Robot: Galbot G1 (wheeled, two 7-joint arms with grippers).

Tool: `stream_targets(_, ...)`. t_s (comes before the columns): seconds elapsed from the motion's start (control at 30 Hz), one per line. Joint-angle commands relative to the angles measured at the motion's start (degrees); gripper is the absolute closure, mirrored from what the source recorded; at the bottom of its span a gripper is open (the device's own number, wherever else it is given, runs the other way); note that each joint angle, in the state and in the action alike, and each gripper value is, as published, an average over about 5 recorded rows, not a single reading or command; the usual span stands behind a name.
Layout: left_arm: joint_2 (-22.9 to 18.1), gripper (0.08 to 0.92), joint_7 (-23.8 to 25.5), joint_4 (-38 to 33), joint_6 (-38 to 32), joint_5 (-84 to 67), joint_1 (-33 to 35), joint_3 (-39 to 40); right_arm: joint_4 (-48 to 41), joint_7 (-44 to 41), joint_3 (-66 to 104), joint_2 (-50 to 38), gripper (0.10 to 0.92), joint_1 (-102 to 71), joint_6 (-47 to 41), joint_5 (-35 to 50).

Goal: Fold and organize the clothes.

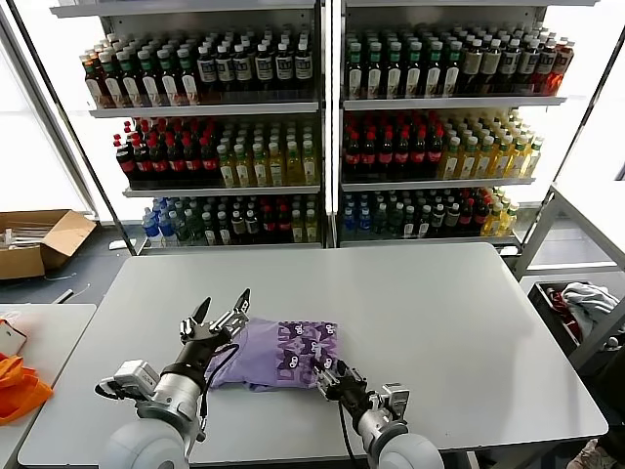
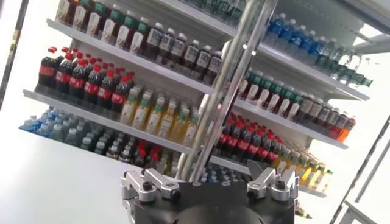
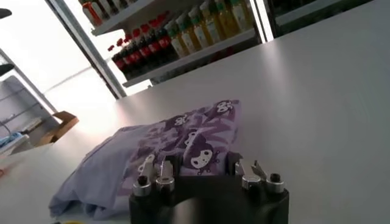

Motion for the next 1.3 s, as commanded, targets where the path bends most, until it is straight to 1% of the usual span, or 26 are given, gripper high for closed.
stream_targets(0.03,-1.3,0.177,2.3,-1.2,-0.3,1.9,3.2,0.4,0.2,-1.2,-0.6,-0.8,0.586,0.6,-1.2,-2.6)
stream_targets(0.37,-1.0,0.177,3.8,0.1,-0.6,1.4,3.2,-2.2,5.5,-10.3,8.1,-10.2,0.862,-1.4,-8.3,-12.3)
stream_targets(0.43,-1.0,0.177,3.9,0.2,-0.5,1.3,3.2,-2.3,6.2,-11.8,10.6,-12.5,0.888,-2.1,-9.3,-12.8)
stream_targets(0.57,-1.4,0.177,4.0,0.3,-0.5,1.3,3.2,-2.0,7.3,-14.4,13.9,-15.8,0.892,-3.5,-9.8,-14.0)
stream_targets(0.7,-1.8,0.177,4.0,0.5,-0.4,1.4,3.1,-1.4,8.4,-13.8,15.0,-15.3,0.889,-4.5,-9.4,-14.1)
stream_targets(0.8,-2.0,0.177,3.9,0.3,-0.4,1.5,2.9,-1.3,9.5,-11.0,15.4,-13.1,0.846,-5.0,-7.9,-14.0)
stream_targets(0.97,-1.9,0.177,4.0,-0.5,-0.4,1.4,3.1,-2.2,10.0,-2.3,14.7,-9.9,0.706,-3.3,-4.3,-10.5)
stream_targets(1.03,-1.7,0.177,4.1,-0.8,-0.5,1.2,3.3,-3.1,9.2,-0.3,13.4,-8.7,0.645,-2.0,-2.2,-9.6)
stream_targets(1.13,-1.2,0.177,4.1,-1.1,-0.5,0.6,3.5,-4.6,8.3,0.4,10.8,-6.6,0.567,-0.2,0.6,-10.3)
stream_targets(1.3,-0.6,0.177,4.2,-1.7,-0.5,0.0,4.0,-5.7,5.8,-0.2,6.8,-2.9,0.429,1.7,1.1,-13.2)
